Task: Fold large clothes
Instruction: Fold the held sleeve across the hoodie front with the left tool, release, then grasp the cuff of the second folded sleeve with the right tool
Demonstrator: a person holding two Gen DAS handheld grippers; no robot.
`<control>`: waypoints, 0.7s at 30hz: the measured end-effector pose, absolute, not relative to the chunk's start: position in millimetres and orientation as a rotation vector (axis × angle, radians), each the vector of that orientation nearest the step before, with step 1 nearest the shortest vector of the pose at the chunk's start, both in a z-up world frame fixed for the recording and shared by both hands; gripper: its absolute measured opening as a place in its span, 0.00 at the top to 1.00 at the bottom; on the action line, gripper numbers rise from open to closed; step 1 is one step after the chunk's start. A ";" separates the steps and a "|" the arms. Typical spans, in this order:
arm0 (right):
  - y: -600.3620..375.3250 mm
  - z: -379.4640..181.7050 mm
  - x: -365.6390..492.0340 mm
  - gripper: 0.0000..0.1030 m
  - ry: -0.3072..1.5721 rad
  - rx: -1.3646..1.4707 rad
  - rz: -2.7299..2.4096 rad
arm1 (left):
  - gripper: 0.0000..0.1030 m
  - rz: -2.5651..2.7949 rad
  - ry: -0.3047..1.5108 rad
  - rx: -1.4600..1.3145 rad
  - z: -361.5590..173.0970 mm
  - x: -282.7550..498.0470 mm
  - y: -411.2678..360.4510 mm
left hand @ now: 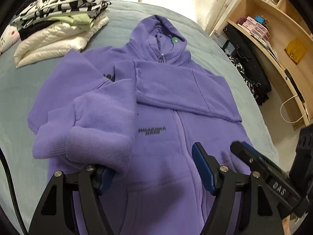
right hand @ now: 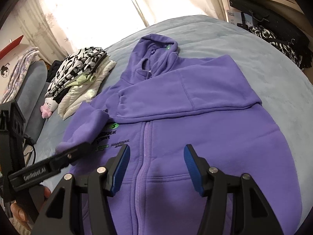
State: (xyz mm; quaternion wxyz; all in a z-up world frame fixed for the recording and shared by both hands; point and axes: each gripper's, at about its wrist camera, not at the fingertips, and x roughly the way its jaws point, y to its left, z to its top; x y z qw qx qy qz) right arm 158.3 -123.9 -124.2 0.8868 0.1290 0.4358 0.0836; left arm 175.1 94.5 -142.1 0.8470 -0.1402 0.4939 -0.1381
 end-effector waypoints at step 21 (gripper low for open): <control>-34.2 -125.8 152.5 0.44 1.002 0.100 0.421 | 0.28 -0.379 1.067 -0.386 -164.1 116.9 145.0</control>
